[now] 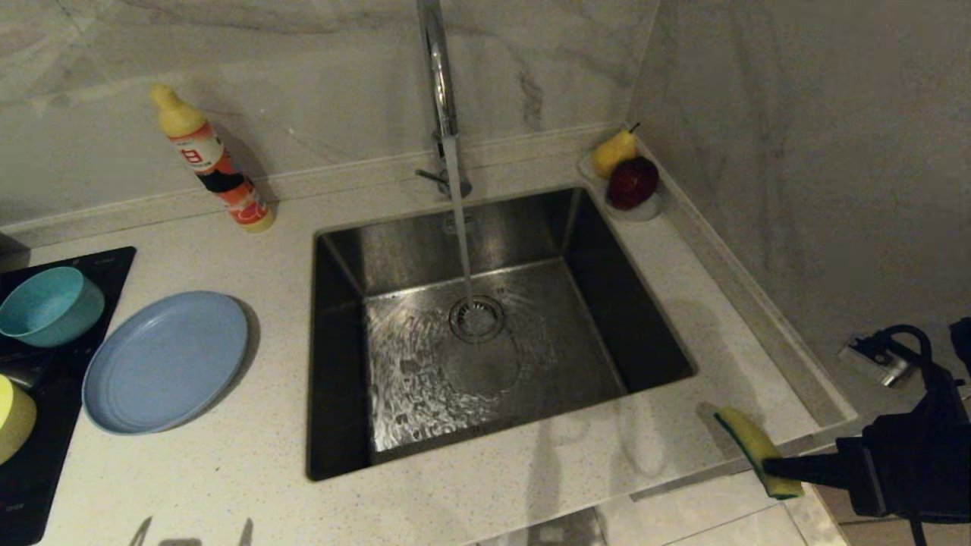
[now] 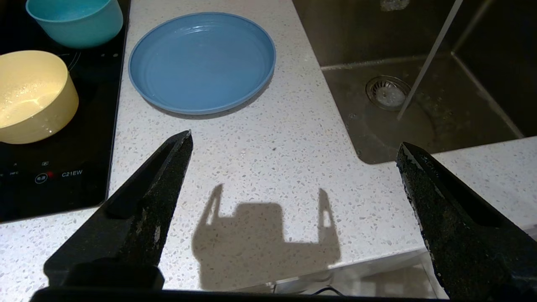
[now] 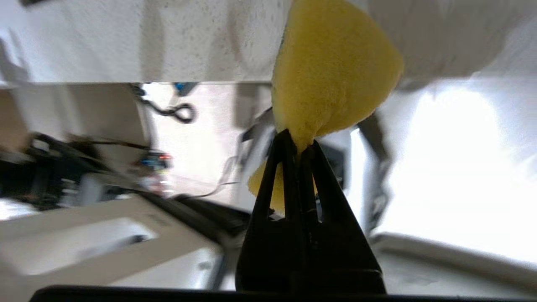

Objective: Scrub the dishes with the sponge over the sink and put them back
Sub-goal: Put down the sponge

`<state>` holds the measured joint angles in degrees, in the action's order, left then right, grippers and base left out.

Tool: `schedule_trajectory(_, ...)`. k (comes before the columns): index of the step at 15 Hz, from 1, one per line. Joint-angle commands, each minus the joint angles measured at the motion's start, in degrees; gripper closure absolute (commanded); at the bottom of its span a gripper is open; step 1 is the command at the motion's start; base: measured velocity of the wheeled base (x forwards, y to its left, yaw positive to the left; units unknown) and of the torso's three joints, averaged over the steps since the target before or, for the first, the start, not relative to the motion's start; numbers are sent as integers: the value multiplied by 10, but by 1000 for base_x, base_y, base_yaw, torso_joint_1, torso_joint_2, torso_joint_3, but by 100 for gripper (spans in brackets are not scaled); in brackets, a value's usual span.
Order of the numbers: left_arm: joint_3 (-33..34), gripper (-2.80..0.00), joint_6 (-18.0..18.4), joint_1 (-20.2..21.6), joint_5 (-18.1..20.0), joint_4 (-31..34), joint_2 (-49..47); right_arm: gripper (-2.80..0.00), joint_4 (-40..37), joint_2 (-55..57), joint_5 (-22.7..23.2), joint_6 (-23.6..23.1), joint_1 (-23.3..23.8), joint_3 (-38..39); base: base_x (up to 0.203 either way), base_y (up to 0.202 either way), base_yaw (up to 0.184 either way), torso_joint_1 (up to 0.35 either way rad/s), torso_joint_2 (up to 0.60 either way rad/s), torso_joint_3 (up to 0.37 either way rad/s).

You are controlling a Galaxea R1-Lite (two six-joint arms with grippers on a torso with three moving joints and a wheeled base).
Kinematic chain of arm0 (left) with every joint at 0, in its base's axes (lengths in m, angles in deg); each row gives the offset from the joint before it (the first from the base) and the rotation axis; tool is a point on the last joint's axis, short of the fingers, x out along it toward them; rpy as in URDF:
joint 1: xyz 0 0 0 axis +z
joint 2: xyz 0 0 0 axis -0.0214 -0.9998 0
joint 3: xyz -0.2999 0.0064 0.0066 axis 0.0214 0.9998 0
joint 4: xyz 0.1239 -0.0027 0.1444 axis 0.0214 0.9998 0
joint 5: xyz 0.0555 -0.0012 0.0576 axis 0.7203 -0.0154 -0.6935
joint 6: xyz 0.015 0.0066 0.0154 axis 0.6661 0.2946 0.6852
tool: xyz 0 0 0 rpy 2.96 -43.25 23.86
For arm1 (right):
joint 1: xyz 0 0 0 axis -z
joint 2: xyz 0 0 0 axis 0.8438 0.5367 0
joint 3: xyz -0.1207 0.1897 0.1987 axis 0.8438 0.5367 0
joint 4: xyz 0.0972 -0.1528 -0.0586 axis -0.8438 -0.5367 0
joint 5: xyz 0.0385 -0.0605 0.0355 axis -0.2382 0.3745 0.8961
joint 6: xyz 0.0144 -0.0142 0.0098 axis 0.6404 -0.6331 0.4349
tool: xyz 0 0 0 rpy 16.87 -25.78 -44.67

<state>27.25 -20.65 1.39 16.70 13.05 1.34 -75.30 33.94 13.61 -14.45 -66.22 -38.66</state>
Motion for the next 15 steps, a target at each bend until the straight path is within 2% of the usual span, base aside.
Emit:
schedule_trajectory(1, 23, -280, 0, 0, 0, -1, -1, 0, 36, 12, -5, -28, -1, 5, 0, 0, 0, 0, 0, 0)
schedule_trajectory(3, 23, -280, 0, 0, 0, -1, -2, 0, 112, 35, -23, -51, 1, 18, 0, 0, 0, 0, 0, 0)
schedule_trajectory(5, 23, -280, 0, 0, 0, -1, -1, 0, 181, 59, -55, -101, 2, 35, 0, 0, 0, 0, 0, 0)
schedule_trajectory(8, 23, -280, 0, 0, 0, -1, -2, 0, 236, 92, -100, -160, 6, 36, 0, 0, 0, 0, 0, 0)
schedule_trajectory(15, 23, -280, 0, 0, 0, -1, -1, 0, 284, 157, -152, -242, 14, 3, 0, 0, 0, 0, 0, 0)
